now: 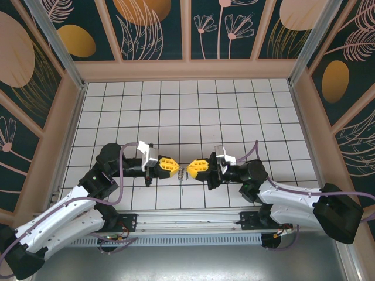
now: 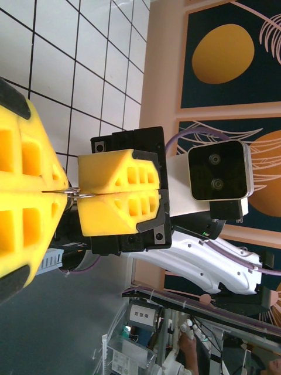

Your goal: Put the keys on the keyring

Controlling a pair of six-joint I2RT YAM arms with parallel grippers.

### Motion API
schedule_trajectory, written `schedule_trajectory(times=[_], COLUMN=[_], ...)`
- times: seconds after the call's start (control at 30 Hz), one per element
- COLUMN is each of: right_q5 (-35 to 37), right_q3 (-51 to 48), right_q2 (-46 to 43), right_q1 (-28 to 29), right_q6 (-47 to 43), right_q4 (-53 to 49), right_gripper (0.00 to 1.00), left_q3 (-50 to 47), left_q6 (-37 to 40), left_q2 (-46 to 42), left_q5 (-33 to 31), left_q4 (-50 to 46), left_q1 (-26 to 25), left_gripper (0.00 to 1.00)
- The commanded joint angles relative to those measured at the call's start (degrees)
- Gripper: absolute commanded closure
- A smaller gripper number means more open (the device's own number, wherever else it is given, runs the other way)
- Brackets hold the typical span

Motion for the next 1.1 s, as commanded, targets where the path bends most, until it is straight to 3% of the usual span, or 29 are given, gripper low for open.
schedule_trajectory(times=[0.0,0.5,0.77,1.07], right_q5=[-0.04,-0.13,-0.45,5.22], right_q3=[1.0,-0.37,-2.76,-3.25], right_q2=[0.3,-1.85,-6.61,-8.74], right_q1=[-0.24,-0.62,-0.86,-0.47], right_q6=[0.46,0.03,-6.35,-9.47], right_q4=[3.08,2.44,-5.0,-5.61], right_gripper=[1.0,1.0,1.0,1.0], left_q3=[1.29,2.13,6.74,7.97], left_q6=[0.21,-0.1,3.93,5.16], left_q2=[-0.35,0.16,3.06,5.25], left_q5=[0.75,3.35,6.2,8.28], left_q4=[1.93,1.31,-6.45,-4.27], left_q1=[-0.37,-0.39,-0.35,-0.4], left_gripper=[1.0,1.0,1.0,1.0])
